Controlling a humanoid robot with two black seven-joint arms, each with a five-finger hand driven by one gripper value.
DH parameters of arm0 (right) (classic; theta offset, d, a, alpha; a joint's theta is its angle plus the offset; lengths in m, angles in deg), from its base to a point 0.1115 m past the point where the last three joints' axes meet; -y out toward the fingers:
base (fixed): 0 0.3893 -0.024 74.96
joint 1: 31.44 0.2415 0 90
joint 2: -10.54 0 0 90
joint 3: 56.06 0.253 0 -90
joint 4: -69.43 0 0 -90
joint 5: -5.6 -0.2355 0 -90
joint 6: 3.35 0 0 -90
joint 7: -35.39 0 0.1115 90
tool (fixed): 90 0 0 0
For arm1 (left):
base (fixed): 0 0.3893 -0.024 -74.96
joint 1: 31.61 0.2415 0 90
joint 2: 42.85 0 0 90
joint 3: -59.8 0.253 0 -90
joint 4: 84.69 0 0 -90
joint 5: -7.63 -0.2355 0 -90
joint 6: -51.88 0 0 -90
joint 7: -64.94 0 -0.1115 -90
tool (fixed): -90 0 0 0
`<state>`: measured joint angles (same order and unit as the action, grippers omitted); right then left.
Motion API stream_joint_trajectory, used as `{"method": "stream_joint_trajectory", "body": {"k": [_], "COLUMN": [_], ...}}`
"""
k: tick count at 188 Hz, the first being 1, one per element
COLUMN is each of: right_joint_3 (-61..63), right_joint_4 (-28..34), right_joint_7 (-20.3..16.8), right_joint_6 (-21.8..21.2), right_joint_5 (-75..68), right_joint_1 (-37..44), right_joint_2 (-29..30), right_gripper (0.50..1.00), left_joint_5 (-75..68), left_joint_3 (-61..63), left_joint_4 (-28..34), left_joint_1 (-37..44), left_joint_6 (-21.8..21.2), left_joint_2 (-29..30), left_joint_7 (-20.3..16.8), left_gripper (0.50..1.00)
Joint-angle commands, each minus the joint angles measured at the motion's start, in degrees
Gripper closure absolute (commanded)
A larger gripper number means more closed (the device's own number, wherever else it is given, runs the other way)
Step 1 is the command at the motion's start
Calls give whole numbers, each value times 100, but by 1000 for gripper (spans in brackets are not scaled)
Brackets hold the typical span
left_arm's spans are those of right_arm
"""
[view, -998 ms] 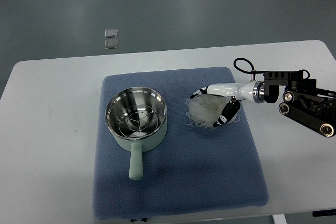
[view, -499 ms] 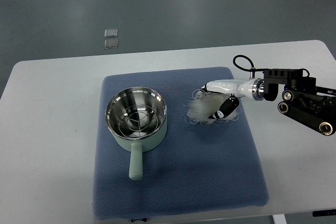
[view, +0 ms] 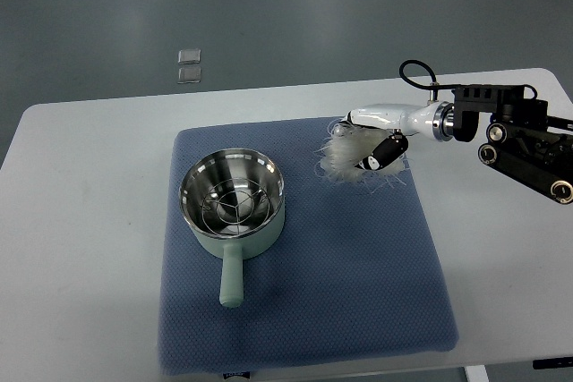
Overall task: Put vermicelli into pot with right hand
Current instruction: 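Lift the vermicelli with the right hand and carry it over the pot, then open the right hand to drop the vermicelli into the steel pot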
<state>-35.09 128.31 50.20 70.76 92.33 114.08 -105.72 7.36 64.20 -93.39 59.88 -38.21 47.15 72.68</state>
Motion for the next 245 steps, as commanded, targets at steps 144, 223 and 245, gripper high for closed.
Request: {"method": "stream_joint_trajectory", "body": {"k": [144,223,245], "right_joint_3": [-128,-550,-585], "right_joint_4": [-8,-211,-272], "right_joint_7": [180,154,154], "right_joint_6": [-442,-450,-450], "right_joint_5": [-824,-789,-789], "right_joint_1": [1690,1515,1471], "right_joint_2": [1475,1932,1985], "right_gripper": [1000,1000,1000], "left_joint_5": [0,0,0], "left_joint_3": [0,0,0], "left_joint_4": [0,0,0], "left_joint_1": [0,0,0], "left_joint_6": [0,0,0], "left_joint_2": [0,0,0], "left_joint_7": [0,0,0], "left_gripper": [500,500,500]}}
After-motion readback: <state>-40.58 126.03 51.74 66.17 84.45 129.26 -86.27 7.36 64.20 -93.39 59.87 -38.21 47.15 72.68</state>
